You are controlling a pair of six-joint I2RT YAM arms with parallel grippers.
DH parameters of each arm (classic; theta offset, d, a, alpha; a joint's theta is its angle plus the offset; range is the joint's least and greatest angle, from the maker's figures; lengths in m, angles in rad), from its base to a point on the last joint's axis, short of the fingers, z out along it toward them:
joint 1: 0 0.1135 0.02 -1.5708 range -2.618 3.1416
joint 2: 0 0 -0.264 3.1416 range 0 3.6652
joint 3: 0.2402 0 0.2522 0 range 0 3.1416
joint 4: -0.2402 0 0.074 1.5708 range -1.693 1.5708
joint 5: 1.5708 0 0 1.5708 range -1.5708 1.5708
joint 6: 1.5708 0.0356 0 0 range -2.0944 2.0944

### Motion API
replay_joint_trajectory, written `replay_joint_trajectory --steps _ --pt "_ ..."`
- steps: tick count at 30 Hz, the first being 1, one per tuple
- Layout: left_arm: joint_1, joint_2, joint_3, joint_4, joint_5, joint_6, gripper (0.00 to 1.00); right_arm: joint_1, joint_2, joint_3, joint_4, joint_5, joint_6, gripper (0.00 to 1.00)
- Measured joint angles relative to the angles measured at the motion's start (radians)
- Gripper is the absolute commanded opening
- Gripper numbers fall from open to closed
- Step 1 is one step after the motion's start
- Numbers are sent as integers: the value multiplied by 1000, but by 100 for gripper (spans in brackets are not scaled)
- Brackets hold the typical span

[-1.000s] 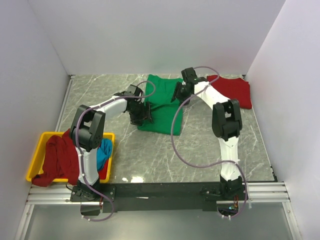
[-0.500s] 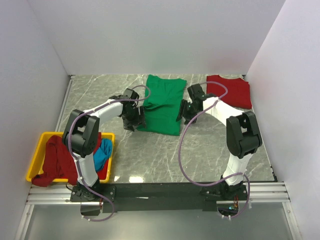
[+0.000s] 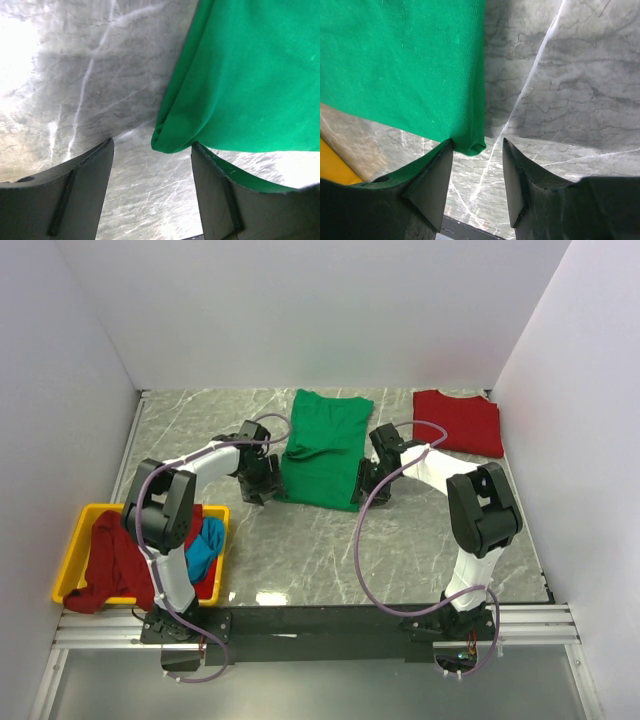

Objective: Fold and stack the t-shirts
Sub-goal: Fold the tshirt

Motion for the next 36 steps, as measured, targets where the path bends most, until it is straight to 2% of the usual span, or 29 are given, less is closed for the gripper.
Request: replay_joint_trajectory --steps 16,24,29,36 --pt "53 -6 -11 35 30 -26 66 3 50 0 6 -47 7 41" --pt "54 -5 -11 61 59 -30 65 3 74 10 8 -86 2 27" --pt "54 -3 -11 70 64 -30 60 3 85 12 13 -103 -1 18" --pt "55 19 -11 89 89 -42 51 3 87 12 16 -108 -2 15"
